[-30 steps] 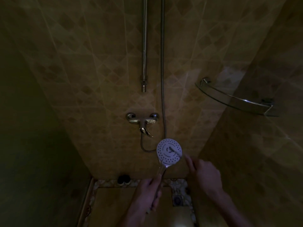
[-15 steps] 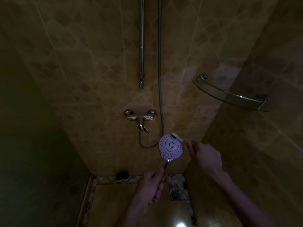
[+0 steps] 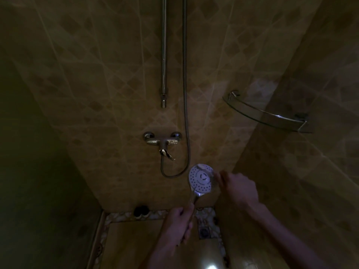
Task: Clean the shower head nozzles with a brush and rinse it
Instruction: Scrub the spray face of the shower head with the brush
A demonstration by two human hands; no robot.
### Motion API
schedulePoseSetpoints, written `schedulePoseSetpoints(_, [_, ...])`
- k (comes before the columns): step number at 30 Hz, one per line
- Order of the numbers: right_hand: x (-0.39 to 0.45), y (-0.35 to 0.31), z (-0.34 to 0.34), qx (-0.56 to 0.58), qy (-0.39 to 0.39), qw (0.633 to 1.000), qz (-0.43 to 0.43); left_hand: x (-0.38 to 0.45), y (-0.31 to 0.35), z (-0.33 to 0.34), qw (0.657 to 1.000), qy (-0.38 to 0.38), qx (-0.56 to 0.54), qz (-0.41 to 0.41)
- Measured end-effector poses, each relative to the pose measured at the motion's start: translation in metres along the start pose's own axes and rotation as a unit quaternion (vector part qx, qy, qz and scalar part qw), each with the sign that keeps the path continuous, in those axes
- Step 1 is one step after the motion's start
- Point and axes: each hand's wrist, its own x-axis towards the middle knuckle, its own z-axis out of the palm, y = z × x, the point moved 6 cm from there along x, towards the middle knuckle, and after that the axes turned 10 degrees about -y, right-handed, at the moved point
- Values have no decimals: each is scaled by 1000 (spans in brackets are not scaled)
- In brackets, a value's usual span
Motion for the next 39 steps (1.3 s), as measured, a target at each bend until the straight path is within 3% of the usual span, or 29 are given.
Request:
schedulePoseSetpoints(4, [-20, -22, 17, 11, -21, 998, -51, -2, 0, 1, 1000, 1, -2, -6])
schedulePoseSetpoints(10, [6, 13, -14, 55, -15, 998, 29, -3, 9, 8, 1000, -15, 4, 18])
schedulePoseSetpoints(16, [-23, -23, 13, -5, -25, 997, -68, -5, 10, 7, 1000, -9, 10, 21])
schedulePoseSetpoints(21, [6, 21, -12, 31, -12, 998, 52, -7, 11, 7, 1000, -10, 5, 25])
schedulePoseSetpoints(28, [-36, -8, 24, 43, -35, 998, -19, -9, 4, 3, 1000, -2, -3, 7])
schedulePoseSetpoints(35, [-8, 30, -8, 89, 16, 990, 106, -8, 10, 5, 1000, -15, -11, 7])
schedulePoseSetpoints(39, [-34, 1, 22, 91, 4, 996, 26, -6, 9, 2, 1000, -8, -15, -6])
